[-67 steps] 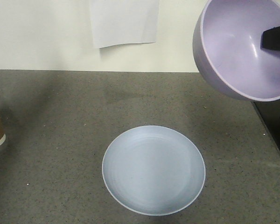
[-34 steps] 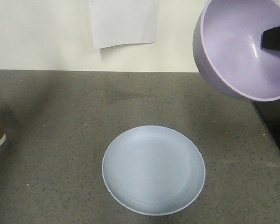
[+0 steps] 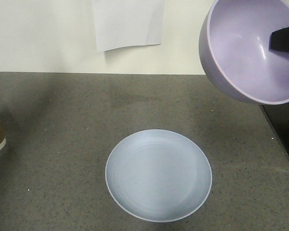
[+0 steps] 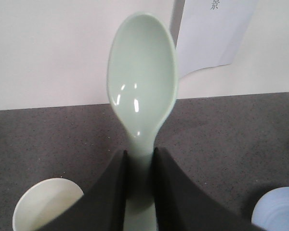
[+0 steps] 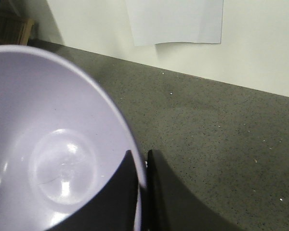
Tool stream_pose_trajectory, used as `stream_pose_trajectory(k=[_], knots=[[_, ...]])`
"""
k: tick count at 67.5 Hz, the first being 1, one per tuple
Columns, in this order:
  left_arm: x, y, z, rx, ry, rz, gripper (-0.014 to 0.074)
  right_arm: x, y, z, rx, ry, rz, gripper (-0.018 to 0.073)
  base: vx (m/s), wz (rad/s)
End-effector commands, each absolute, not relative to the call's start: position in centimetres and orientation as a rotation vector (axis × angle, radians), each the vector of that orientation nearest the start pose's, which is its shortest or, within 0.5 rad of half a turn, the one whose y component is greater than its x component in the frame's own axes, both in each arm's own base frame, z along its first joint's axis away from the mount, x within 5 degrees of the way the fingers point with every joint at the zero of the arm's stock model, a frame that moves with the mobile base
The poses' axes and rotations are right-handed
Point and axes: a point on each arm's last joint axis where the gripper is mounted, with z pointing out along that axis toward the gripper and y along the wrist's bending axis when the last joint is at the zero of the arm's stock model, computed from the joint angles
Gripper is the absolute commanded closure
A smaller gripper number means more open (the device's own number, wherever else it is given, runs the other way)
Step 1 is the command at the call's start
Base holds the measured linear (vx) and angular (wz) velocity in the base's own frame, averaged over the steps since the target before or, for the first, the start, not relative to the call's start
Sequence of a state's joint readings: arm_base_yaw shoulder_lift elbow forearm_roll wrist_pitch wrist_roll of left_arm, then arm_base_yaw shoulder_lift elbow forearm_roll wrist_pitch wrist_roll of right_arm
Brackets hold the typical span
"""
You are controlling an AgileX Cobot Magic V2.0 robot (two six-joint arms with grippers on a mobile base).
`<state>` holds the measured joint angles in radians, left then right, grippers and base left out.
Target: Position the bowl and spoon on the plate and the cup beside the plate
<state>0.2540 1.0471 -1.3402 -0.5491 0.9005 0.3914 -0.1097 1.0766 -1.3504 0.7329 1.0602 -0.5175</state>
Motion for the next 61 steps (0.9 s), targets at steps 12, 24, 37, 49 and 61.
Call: stream_pose_trajectory(k=[12,24,37,49,61], knots=[[19.05,1.07,48.15,0.021,1.866,-0.245,0.0603,18.88,3.3,47.68,-0.33,1.93,0.539,0.0565,0.0,0.0],[19.05,1.07,48.15,0.021,1.866,-0.245,0.0603,18.88,3.3,47.68,-0.33,1.93,0.539,0.0565,0.0,0.0],[19.05,1.07,48.15,0.021,1.866,-0.245,0.0603,18.88,3.3,47.68,-0.33,1.93,0.539,0.0565,0.0,0.0],[19.05,1.07,48.15,0.021,1.866,-0.245,0.0603,18.88,3.3,47.68,-0.33,1.93,0.539,0.0565,0.0,0.0],[19.05,1.07,48.15,0.021,1.866,-0.245,0.0603,18.88,3.3,47.68,-0.33,1.93,0.539,0.0565,0.0,0.0]])
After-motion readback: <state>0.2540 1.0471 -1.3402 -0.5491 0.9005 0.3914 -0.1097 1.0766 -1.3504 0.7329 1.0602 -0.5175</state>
